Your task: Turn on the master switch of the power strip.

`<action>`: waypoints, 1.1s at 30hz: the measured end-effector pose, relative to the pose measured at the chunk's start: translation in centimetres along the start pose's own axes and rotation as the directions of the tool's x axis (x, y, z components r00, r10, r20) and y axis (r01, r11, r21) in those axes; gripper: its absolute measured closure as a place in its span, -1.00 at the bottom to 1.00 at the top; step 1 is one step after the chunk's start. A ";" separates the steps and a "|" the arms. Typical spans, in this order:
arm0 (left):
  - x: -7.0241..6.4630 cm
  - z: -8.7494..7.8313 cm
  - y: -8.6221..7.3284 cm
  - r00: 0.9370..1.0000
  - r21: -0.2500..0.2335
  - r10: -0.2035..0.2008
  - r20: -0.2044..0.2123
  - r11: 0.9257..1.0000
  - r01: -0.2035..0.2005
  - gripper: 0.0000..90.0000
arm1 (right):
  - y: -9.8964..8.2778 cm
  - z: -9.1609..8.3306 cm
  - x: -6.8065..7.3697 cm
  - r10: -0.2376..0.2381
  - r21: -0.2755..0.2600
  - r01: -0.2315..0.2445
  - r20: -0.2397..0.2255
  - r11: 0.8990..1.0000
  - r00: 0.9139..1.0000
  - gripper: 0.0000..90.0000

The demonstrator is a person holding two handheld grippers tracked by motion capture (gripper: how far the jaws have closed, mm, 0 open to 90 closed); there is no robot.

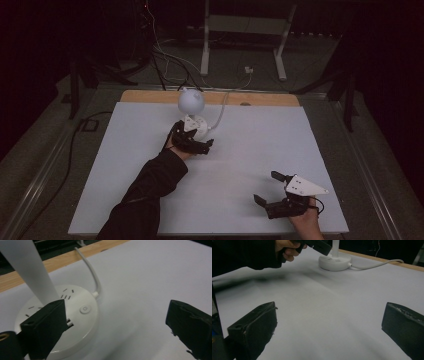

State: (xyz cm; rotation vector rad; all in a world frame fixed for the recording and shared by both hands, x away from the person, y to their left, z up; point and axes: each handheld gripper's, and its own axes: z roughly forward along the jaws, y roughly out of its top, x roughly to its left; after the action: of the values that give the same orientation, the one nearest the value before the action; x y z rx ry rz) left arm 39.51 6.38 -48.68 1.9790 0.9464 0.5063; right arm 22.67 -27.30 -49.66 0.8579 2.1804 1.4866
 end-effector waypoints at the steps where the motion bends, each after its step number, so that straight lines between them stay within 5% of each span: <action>1: 0.1 0.0 0.0 1.000 -0.001 0.002 -0.004 1.000 -0.002 -0.81 | 0.0 0.0 0.0 0.001 -0.001 -0.001 0.000 1.000 1.000 -1.00; 7: 0.5 0.4 0.0 0.999 -0.007 0.023 -0.048 1.000 -0.023 -0.49 | 0.0 0.0 0.0 0.004 0.002 -0.004 -0.003 1.000 1.000 -1.00; 20: 0.9 1.3 0.5 0.996 -0.017 0.012 -0.087 1.000 -0.014 0.59 | -0.1 0.0 -0.1 0.014 0.002 -0.014 -0.006 1.000 1.000 -1.00; 33: 1.2 2.3 0.4 0.993 0.002 0.052 -0.106 0.999 -0.052 1.00 | -0.1 0.0 -0.1 0.016 0.002 -0.016 -0.010 1.000 1.000 -1.00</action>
State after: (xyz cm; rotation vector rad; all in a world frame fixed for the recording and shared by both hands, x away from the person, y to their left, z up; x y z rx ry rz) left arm 41.95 5.96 -49.65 1.9965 0.9612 0.6459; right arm 22.74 -27.41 -49.77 0.8714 2.1874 1.5001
